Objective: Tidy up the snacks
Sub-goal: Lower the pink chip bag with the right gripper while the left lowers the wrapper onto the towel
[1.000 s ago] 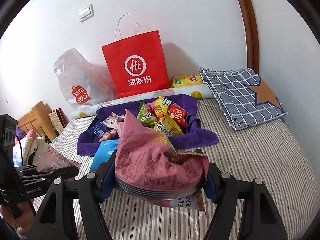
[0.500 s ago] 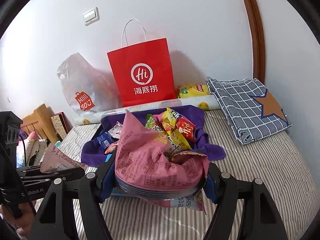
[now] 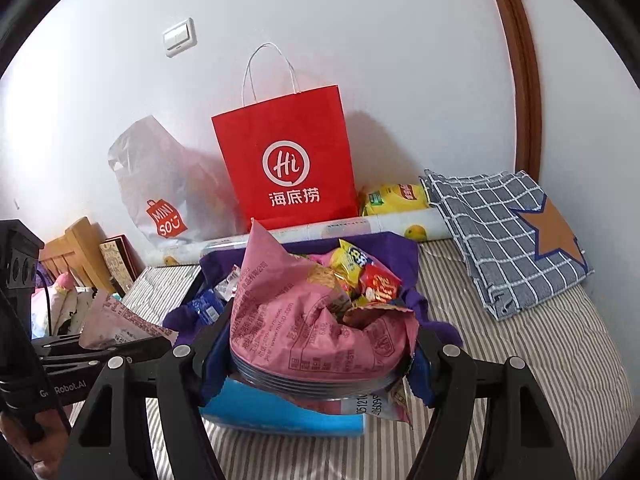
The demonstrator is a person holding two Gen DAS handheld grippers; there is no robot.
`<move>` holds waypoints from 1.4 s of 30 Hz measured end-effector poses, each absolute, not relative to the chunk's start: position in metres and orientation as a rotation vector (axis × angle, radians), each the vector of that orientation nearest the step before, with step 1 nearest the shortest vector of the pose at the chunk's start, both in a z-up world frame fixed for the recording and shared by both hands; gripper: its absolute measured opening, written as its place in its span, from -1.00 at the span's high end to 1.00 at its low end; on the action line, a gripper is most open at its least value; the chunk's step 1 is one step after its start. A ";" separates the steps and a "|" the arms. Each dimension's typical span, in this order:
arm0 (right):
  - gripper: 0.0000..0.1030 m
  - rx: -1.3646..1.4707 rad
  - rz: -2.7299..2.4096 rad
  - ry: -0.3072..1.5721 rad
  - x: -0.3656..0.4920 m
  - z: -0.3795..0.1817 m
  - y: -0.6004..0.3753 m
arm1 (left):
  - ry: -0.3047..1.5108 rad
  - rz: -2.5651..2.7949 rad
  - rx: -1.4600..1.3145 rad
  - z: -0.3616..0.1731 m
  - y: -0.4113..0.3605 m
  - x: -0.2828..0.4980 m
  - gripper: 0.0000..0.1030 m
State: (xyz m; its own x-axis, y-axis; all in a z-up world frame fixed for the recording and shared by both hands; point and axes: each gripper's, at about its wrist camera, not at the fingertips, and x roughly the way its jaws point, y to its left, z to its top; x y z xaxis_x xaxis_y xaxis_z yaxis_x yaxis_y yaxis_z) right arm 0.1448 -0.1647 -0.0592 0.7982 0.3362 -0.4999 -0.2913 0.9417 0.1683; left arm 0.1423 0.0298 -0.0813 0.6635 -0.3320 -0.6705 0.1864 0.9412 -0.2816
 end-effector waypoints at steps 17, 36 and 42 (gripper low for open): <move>-0.35 0.076 0.384 0.521 0.198 -0.041 -0.139 | 0.761 -0.262 -0.183 -0.058 0.046 0.198 0.57; -0.35 0.109 0.439 0.581 0.279 -0.060 -0.119 | 0.789 -0.229 -0.211 -0.080 0.067 0.285 0.57; -0.35 0.072 0.478 0.636 0.285 -0.087 -0.111 | 0.851 -0.207 -0.201 -0.107 0.076 0.305 0.57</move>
State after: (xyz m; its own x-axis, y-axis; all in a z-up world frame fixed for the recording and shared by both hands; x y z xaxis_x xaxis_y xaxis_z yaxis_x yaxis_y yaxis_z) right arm 0.2852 -0.1105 -0.0868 0.6999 0.4503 -0.5543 -0.4072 0.8893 0.2083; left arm 0.3046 0.0763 -0.1074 0.6418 -0.2599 -0.7215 0.1001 0.9612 -0.2572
